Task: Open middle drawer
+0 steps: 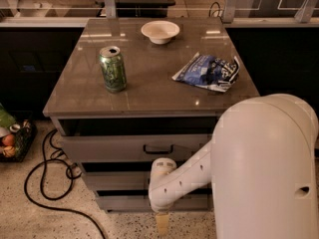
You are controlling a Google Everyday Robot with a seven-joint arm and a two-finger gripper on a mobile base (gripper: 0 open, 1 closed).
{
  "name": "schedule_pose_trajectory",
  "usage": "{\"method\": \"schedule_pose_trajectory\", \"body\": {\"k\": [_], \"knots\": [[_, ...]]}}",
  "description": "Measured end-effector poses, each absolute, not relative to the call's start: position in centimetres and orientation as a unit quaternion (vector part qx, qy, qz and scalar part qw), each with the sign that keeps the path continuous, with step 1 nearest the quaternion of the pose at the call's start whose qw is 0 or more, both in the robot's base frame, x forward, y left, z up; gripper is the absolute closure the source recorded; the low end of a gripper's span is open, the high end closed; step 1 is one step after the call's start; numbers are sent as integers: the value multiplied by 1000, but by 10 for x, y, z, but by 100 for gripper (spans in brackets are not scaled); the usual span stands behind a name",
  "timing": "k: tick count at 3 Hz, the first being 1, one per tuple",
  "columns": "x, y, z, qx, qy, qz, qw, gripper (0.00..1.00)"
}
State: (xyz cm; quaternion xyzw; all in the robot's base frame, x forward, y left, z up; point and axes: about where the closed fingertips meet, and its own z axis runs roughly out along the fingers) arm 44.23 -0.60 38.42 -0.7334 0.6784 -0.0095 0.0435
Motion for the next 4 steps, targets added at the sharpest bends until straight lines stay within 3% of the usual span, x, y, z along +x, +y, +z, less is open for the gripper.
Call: {"method": "schedule_pose_trajectory", "body": {"k": [2, 3, 4], "knots": [[441, 0, 371, -743, 668, 5, 25, 0], [441, 8, 368, -745, 666, 12, 30, 16], [441, 8, 368, -745, 666, 12, 30, 39]]}}
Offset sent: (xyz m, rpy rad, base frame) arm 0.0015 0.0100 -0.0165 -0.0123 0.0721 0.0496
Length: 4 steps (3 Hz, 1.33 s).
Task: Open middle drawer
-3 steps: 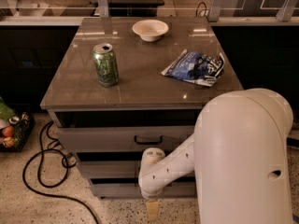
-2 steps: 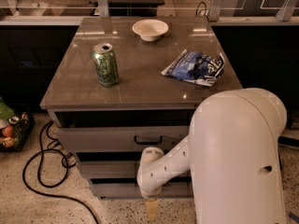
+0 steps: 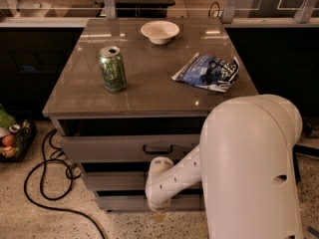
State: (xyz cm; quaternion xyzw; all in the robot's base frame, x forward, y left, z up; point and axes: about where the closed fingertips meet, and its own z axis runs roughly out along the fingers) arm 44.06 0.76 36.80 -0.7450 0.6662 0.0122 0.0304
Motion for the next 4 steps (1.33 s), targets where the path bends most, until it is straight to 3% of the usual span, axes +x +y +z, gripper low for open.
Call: {"method": "schedule_pose_trajectory", "body": {"k": [2, 3, 4], "knots": [[441, 8, 377, -745, 666, 12, 31, 86], [440, 8, 381, -745, 666, 12, 31, 100], [436, 8, 380, -745, 666, 13, 34, 100]]}}
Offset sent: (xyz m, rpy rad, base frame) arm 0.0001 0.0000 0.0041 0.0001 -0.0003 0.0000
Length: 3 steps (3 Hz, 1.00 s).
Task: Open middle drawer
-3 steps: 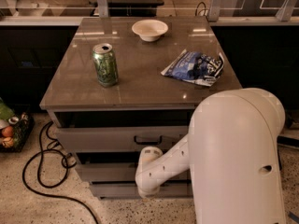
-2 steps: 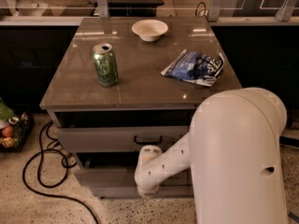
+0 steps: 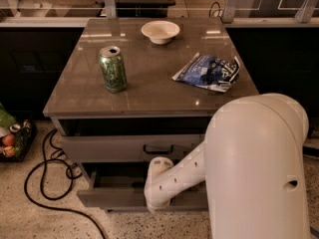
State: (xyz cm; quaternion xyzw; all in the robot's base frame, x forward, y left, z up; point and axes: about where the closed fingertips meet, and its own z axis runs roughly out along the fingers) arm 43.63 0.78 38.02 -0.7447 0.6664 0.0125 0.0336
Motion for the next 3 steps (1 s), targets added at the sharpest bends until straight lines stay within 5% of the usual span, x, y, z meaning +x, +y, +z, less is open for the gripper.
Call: {"method": "schedule_pose_trajectory", "body": {"k": [3], "knots": [[394, -6, 391, -751, 658, -17, 50, 100]]}}
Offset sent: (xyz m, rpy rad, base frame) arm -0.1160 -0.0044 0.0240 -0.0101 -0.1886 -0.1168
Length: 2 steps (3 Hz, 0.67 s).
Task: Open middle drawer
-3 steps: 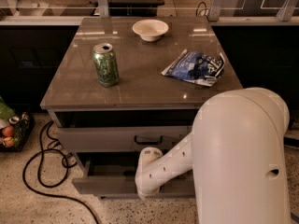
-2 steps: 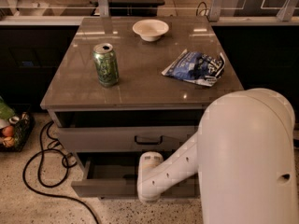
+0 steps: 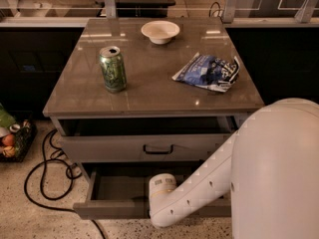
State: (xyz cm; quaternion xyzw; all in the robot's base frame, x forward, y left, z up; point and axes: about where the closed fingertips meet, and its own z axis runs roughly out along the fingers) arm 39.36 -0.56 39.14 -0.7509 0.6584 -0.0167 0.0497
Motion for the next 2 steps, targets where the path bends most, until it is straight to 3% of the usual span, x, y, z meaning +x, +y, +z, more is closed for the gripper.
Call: {"method": "schedule_pose_trajectory", "body": {"k": [2], "knots": [[387, -4, 396, -747, 662, -26, 53, 100]]}}
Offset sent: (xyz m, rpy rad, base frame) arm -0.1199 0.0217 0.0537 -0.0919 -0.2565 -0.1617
